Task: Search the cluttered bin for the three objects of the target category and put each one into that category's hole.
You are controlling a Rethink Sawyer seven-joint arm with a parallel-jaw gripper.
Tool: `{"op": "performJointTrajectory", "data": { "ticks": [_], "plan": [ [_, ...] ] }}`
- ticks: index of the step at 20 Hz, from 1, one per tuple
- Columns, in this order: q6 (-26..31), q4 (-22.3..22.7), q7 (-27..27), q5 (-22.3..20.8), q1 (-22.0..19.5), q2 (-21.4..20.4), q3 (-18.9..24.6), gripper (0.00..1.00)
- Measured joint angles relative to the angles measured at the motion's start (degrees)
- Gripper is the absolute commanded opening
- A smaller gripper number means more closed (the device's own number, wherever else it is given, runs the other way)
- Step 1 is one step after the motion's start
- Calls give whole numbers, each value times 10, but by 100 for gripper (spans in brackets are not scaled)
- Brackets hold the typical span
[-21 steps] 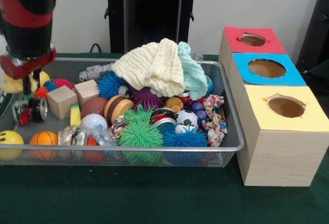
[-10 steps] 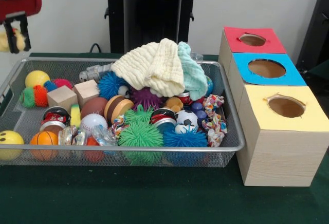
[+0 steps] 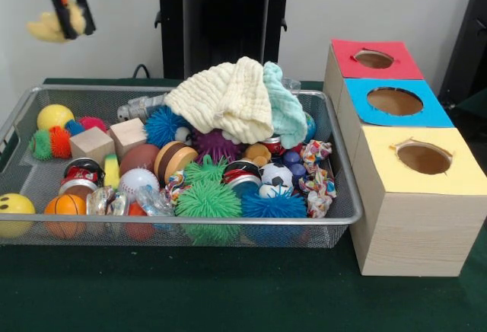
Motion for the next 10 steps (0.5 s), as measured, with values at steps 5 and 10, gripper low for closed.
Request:
{"op": "performJointTrajectory", "data": {
  "ticks": [5,10],
  "plan": [
    [-10,53,0,62,-8,-23,46,0],
    [-65,131,0,150,-23,-54,120,0]
  ]
}}
